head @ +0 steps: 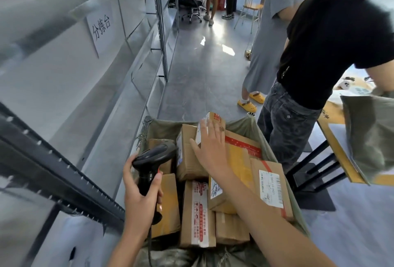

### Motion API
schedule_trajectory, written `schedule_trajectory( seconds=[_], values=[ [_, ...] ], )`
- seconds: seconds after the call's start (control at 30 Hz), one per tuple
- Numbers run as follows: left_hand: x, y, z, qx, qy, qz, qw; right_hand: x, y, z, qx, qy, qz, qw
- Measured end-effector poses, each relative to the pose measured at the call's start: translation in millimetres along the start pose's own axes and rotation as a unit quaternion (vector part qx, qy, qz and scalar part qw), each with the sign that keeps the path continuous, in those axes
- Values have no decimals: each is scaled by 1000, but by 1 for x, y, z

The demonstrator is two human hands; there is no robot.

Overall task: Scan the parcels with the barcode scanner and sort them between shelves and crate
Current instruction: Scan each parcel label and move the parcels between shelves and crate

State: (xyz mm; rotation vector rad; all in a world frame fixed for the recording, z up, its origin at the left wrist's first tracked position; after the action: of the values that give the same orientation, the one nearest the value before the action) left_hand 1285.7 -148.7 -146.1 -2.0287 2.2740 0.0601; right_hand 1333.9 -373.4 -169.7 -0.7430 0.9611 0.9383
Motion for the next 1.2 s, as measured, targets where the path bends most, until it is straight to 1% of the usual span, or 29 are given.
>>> schedule_trajectory(
  seconds=[0.07,0.17,0.27,0.5,0.57,0.7,0.83,0.93,1.07,1.2],
  values=[
    [-14,11,1,3,-4,-5,1000,-5,24,15,-40,-48,-19,998],
    [-37,32,-2,7,4,-11,1000,-3,64,37,-78,-51,-23,995],
    [-61,52,-7,17,13,-2,1000,2,102,56,-87,-41,-7,995],
    [-131,113,-36,78,20,25,996,-23,208,110,-104,-43,-41,993],
    [-151,137,-46,96,28,22,995,-28,237,128,-110,-32,-49,992],
    [-188,178,-60,110,22,-3,994,-32,277,161,-129,-32,-33,991],
    [-224,221,-75,126,3,-41,991,-40,313,193,-181,-57,-27,981],
    [-249,262,-86,142,2,-88,986,-47,343,213,-222,-85,-13,971],
    [-277,330,-91,152,0,-174,973,-48,391,238,-294,-101,21,950],
    [-305,417,-85,142,-40,-282,948,-39,456,266,-390,-125,59,911]
  ],
)
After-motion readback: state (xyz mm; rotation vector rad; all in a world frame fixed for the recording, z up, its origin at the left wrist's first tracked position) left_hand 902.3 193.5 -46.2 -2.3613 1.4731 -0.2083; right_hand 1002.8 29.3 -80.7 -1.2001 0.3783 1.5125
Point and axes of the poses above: each hand's wrist, its own y-axis away from the middle knuckle, its own x-axis out of the palm, z = x × y, the point moved 4 cm from there along -y, towards the middle knuckle
